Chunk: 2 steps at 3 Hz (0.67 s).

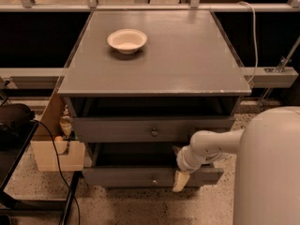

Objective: Open middle drawer

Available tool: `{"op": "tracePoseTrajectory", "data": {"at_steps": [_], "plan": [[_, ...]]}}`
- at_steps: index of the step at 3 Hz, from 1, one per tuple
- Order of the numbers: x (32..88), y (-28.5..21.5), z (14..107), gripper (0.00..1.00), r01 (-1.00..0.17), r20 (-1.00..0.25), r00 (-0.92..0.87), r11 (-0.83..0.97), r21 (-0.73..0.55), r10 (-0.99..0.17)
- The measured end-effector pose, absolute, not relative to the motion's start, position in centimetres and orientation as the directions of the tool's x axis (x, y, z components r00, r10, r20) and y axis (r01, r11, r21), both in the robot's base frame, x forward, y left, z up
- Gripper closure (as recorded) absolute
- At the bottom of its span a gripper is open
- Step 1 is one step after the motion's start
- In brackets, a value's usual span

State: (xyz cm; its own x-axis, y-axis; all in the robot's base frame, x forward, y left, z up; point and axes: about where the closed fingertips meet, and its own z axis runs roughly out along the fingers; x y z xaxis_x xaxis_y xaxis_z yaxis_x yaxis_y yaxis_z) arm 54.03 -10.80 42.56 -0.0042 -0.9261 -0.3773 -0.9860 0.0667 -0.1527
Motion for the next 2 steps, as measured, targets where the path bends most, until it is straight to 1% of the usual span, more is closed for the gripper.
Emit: {"op": "tracePoseTrajectory", "data": {"at_steps": [2], "plan": [[53.26,-11.92,40.63,0.00,-0.992,-0.378,-0.079,0.111,-0.064,-0.922]]}}
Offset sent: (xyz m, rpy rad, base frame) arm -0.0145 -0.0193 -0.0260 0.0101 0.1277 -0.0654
